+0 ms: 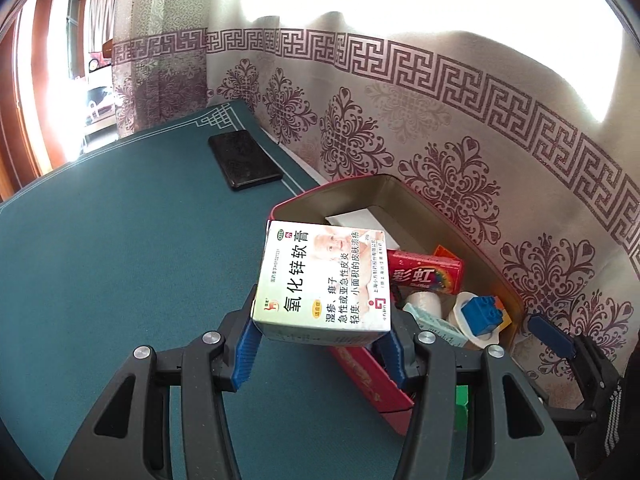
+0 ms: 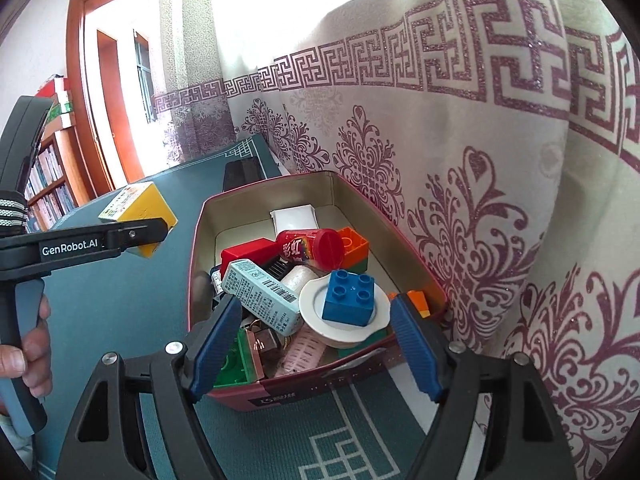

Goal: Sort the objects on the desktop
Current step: 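Carry the ointment box and green-pink block into the red tin and release both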

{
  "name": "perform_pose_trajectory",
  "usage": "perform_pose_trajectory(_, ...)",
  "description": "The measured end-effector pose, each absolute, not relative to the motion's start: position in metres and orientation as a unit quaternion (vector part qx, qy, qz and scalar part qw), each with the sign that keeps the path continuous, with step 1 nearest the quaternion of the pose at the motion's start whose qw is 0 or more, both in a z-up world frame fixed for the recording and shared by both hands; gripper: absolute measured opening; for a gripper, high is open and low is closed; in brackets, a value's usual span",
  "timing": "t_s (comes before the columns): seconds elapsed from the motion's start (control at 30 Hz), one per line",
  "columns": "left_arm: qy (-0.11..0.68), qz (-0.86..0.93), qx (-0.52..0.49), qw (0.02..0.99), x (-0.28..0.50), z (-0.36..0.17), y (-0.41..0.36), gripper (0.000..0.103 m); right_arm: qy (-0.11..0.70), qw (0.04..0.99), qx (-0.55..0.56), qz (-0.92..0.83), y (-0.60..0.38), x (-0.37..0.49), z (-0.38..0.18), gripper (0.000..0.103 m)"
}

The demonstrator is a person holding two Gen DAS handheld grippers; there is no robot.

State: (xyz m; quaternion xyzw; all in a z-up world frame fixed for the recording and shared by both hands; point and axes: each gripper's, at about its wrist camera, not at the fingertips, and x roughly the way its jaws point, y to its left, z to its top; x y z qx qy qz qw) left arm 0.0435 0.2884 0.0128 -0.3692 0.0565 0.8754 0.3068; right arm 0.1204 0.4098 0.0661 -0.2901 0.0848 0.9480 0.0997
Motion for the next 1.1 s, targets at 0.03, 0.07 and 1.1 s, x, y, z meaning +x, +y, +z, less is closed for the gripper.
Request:
perform_pose_trajectory(0.03,0.057,0.874,-0.368,0.312,0.044,0.013,0.293,0.055,0.088,0.099,-0.29,0.948,0.41,0.121,0.066,0.08)
perform_pose_trajectory(0.07,0.056,0.873,-0.365,0.319,0.046,0.014,0.298,0.055,0.091,0.098,-0.289,0.948,0.411,0.121,0.065,0.081)
perform_pose_trajectory(1.1,0.009,0.864,-0.367,0.344,0.032,0.001,0.296,0.072,0.1,0.097,-0.288,0.947,0.411,0.122,0.064,0.083)
